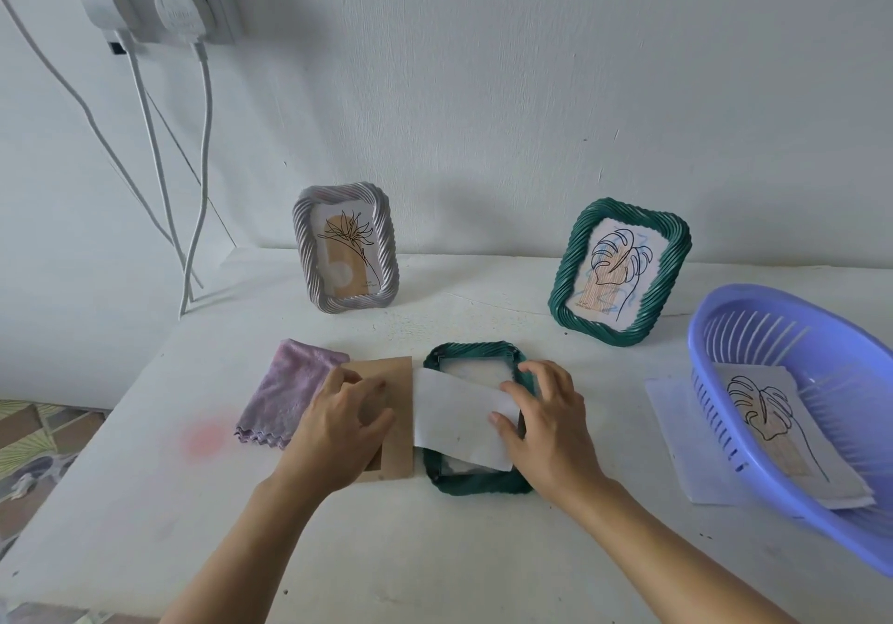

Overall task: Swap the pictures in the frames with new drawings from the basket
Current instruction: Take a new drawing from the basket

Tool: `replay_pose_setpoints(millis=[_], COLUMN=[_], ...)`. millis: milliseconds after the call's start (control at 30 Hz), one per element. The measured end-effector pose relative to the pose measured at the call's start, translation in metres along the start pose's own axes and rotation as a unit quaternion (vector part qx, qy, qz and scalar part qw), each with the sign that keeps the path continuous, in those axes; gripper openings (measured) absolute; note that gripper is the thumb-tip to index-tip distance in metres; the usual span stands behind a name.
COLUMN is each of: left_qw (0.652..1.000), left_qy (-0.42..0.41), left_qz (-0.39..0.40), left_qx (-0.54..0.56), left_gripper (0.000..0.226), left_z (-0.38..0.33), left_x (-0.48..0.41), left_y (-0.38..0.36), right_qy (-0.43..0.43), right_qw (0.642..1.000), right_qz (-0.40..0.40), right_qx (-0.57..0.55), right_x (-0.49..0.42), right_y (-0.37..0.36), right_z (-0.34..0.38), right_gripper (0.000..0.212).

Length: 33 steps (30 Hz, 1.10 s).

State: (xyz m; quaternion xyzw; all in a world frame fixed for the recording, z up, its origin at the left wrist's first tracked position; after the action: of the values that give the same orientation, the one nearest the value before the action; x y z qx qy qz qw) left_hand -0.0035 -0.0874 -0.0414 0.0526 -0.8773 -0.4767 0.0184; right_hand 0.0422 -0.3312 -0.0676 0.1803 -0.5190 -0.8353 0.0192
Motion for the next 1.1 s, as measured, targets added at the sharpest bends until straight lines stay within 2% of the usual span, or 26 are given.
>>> replay_pose_setpoints(millis=[67, 167, 267, 400, 600, 767, 967, 1100], left_qw=[1.000, 1.000, 1.000, 1.000, 1.000, 1.000, 1.000, 0.995], left_qy=[-0.004, -0.012, -0.012, -0.018, -0.024, -0.016, -0.020, -0.045], left_qz=[0.001, 0.006, 0.004, -0.004, -0.008, 0.000, 0.011, 0.022], left_qx=[0.000, -0.003, 0.006, 0.016, 0.017, 0.015, -0.012, -0.084], left_gripper=[0.038, 0.039, 0.037, 0.034, 0.036, 0.035, 0.037, 0.042], left_z=[0.000, 0.000, 0.000, -0.004, -0.015, -0.021, -0.022, -0.023], left_x=[0.000, 0.000, 0.002, 0.008, 0.011, 0.009, 0.002, -0.001], left_y=[-0.001, -0.002, -0.001, -0.001, -0.005, -0.011, -0.015, -0.027], right_qy=[-0.008, -0.047, -0.092, -0.084, -0.015, -0.007, -0.065, -0.147], right_qw=[1.000, 0.997, 0.991, 0.994, 1.000, 0.999, 0.986, 0.954], right_qz=[0.006, 0.059, 0.095, 0.055, 0.008, -0.008, -0.052, -0.060], right_qx=[0.000, -0.008, -0.015, -0.033, -0.023, -0.031, -0.141, -0.256], right_x=[-0.003, -0.010, -0.019, -0.023, -0.017, -0.014, -0.011, -0.006], right_y=[-0.001, -0.008, -0.011, -0.003, 0.010, 0.016, 0.037, 0.046], right_z=[-0.001, -0.004, -0.009, -0.009, -0.001, -0.012, -0.031, -0.045], right_gripper=[0.032, 0.032, 0.022, 0.008, 0.016, 0.018, 0.013, 0.013])
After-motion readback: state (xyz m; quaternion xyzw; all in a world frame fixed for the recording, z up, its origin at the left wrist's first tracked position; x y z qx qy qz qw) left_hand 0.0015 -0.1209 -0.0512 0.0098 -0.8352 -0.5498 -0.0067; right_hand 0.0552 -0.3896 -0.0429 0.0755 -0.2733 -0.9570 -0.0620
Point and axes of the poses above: each hand's wrist, its own x-axis away from the middle knuckle, its own y-axis out of the back of the hand, z = x × y, the point moved 9 cm from there along -x, towards the middle knuckle, and after that the axes turned 3 degrees about -y, right-handed, at the moved point
